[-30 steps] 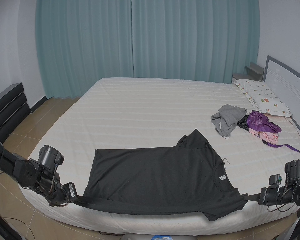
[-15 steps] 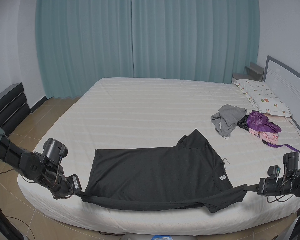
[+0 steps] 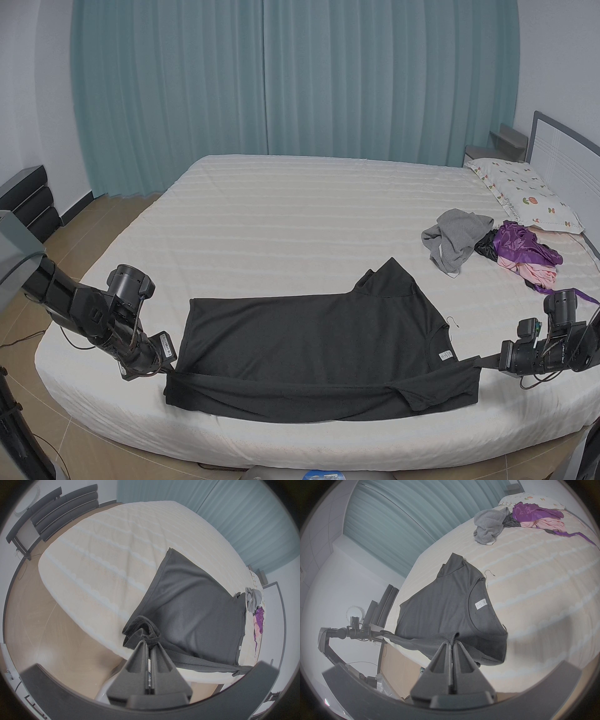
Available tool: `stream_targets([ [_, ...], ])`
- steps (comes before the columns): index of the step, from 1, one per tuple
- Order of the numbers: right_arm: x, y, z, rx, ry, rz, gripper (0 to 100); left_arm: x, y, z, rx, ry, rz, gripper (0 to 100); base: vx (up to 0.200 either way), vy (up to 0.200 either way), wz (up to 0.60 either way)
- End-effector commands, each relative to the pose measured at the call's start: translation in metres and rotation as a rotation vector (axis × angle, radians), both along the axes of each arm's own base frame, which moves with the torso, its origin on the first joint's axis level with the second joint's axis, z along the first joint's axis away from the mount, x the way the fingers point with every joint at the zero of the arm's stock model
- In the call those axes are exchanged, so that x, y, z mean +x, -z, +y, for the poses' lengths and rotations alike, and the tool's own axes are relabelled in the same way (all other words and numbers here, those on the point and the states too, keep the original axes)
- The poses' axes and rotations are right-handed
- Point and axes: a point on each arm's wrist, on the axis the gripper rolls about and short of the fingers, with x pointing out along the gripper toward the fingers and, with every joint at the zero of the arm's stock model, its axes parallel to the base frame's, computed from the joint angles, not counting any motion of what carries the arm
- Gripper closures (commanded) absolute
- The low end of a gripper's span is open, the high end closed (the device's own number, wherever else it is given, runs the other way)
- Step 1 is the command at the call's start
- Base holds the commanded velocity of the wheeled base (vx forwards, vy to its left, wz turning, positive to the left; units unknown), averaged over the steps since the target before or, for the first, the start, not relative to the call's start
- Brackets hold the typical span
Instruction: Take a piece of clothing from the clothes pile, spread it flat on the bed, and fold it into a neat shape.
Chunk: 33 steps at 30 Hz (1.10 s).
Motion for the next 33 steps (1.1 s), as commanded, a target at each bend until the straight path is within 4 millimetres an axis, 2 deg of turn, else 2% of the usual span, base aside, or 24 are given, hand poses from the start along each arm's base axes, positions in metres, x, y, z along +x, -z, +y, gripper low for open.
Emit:
stream_targets([
  [1,0.014,0.013,0.0,0.002,-0.008,0.033,100,0.013,0.007,0.0,0.002,-0.007,0.008,100,0.0,0.0,0.0],
  [6,0.035,0.013,0.002,0.004,0.012,0.023,100,0.023,0.008,-0.001,0.004,-0.007,-0.003,100,0.0,0.0,0.0],
  [14,0.05,0.007,0.003,0.016,0.04,-0.001,100,0.029,0.007,-0.002,0.003,-0.007,-0.011,100,0.0,0.0,0.0],
  [20,0.053,0.014,0.006,0.015,0.03,0.02,100,0.032,0.012,-0.002,0.003,-0.01,-0.002,100,0.0,0.0,0.0],
  [21,0.059,0.023,0.006,0.01,0.034,0.038,100,0.038,0.017,-0.003,0.002,-0.012,0.007,100,0.0,0.0,0.0],
  [24,0.066,0.031,0.007,0.003,0.037,0.053,100,0.044,0.021,-0.002,0.002,-0.017,0.01,100,0.0,0.0,0.0],
  [33,0.083,0.043,0.01,-0.017,0.048,0.065,100,0.063,0.037,-0.002,-0.001,-0.034,0.018,100,0.0,0.0,0.0],
])
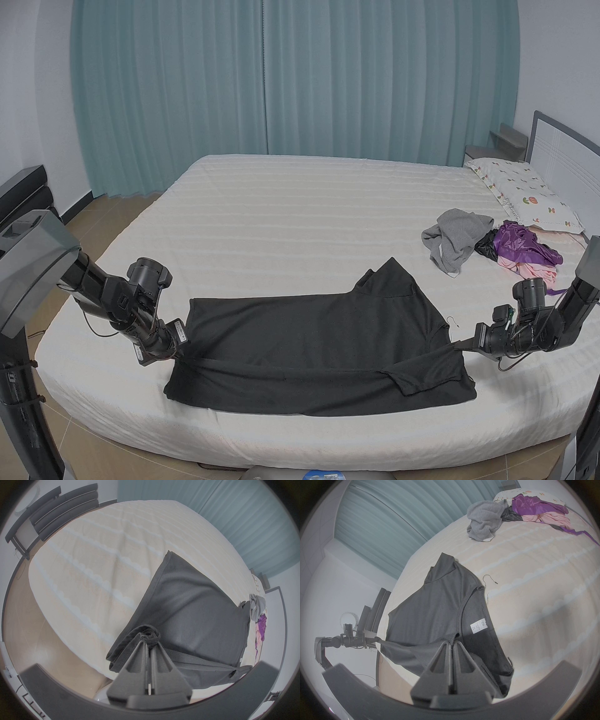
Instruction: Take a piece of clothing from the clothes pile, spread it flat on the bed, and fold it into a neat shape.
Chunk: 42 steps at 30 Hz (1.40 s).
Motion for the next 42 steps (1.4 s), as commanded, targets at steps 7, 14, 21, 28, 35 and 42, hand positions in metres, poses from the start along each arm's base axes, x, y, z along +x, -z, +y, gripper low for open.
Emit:
stream_targets([
  [7,0.02,0.02,0.004,-0.001,0.02,0.034,100,0.021,0.026,0.002,-0.016,-0.043,0.033,100,0.0,0.0,0.0],
  [14,0.027,0.03,0.012,-0.014,0.009,0.046,0,0.028,0.032,0.003,-0.022,-0.051,0.034,0,0.0,0.0,0.0],
  [21,0.01,0.006,0.02,0.038,0.044,0.046,0,0.03,0.026,0.007,-0.05,-0.095,0.013,0,0.0,0.0,0.0],
  [28,-0.034,-0.009,0.056,0.124,0.134,0.172,0,0.01,-0.008,0.024,-0.18,-0.119,-0.019,0,0.0,0.0,0.0],
  [35,-0.038,0.019,0.088,0.127,0.311,0.223,0,-0.018,-0.01,0.027,-0.273,-0.177,-0.015,0,0.0,0.0,0.0],
  [42,-0.036,0.022,0.097,0.084,0.363,0.222,0,-0.03,0.005,0.025,-0.292,-0.187,-0.053,0,0.0,0.0,0.0],
])
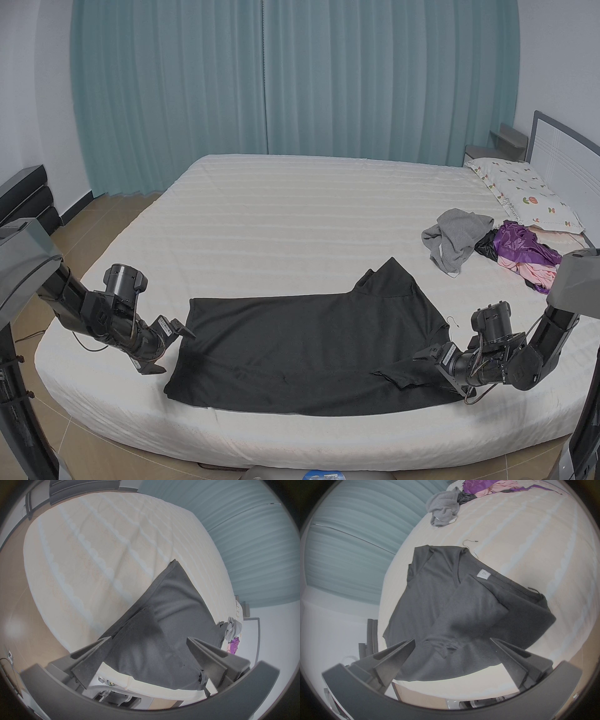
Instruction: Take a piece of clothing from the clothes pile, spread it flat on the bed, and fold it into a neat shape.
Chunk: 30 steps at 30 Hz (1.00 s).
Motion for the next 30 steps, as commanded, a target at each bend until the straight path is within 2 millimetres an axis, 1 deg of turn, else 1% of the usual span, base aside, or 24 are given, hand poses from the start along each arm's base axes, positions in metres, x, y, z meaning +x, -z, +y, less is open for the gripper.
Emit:
stream_targets([
  [1,-0.001,0.009,0.012,-0.03,-0.007,0.035,0,-0.015,0.002,0.0,-0.011,-0.006,0.01,0,0.0,0.0,0.0],
  [9,0.007,0.015,0.021,-0.064,0.0,0.035,0,-0.022,0.005,0.0,-0.017,-0.006,0.031,0,0.0,0.0,0.0],
  [18,0.011,0.02,0.025,-0.108,0.019,0.042,0,-0.021,0.004,0.001,-0.018,-0.01,0.017,0,0.0,0.0,0.0],
  [19,0.012,0.02,0.025,-0.111,0.021,0.044,100,-0.021,0.004,0.001,-0.016,-0.011,0.017,0,0.0,0.0,0.0],
  [22,0.016,0.022,0.026,-0.125,0.035,0.042,100,-0.021,0.003,0.001,-0.016,-0.011,0.015,0,0.0,0.0,0.0],
  [30,0.013,0.019,0.025,-0.128,0.04,0.041,100,-0.021,0.003,0.002,-0.016,-0.014,0.012,0,0.0,0.0,0.0],
])
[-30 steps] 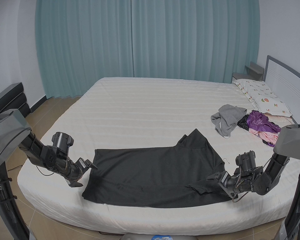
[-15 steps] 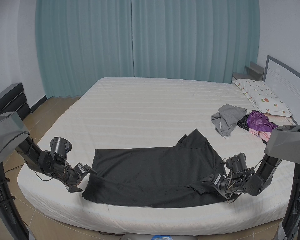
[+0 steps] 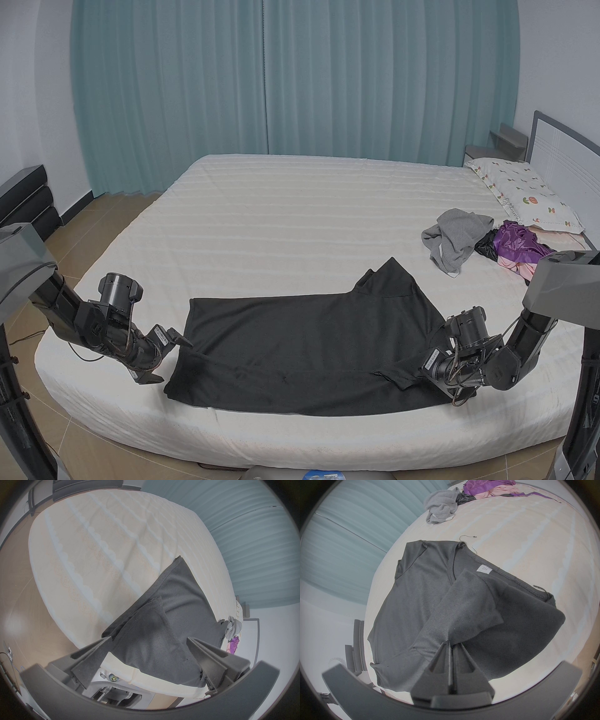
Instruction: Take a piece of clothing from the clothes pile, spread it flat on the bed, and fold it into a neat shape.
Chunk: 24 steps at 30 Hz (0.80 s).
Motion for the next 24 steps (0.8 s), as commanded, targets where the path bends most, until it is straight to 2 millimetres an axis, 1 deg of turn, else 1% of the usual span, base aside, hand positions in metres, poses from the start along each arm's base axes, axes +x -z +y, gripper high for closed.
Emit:
stream_targets([
  [1,-0.002,-0.002,-0.001,0.001,0.003,0.001,100,0.0,-0.001,0.0,0.0,-0.001,-0.003,0,0.0,0.0,0.0],
  [4,-0.005,-0.006,-0.001,0.009,0.012,-0.003,100,0.0,-0.001,0.0,0.0,-0.001,-0.003,0,0.0,0.0,0.0],
  [12,-0.029,-0.028,0.0,0.017,-0.016,-0.027,100,0.0,0.0,0.0,0.001,0.002,0.0,0,0.0,0.0,0.0],
  [16,-0.041,-0.024,0.001,0.003,-0.034,0.004,100,0.0,0.0,0.0,0.001,0.002,0.0,0,0.0,0.0,0.0],
  [21,-0.05,-0.023,-0.001,-0.014,-0.039,0.02,100,0.0,0.0,0.0,0.001,0.002,0.0,0,0.0,0.0,0.0],
  [22,-0.053,-0.024,-0.001,-0.015,-0.047,0.023,0,0.0,0.0,0.0,0.001,0.002,0.0,0,0.0,0.0,0.0],
  [24,-0.057,-0.025,-0.001,-0.019,-0.055,0.027,0,0.0,0.0,0.0,0.001,0.002,0.0,0,0.0,0.0,0.0],
])
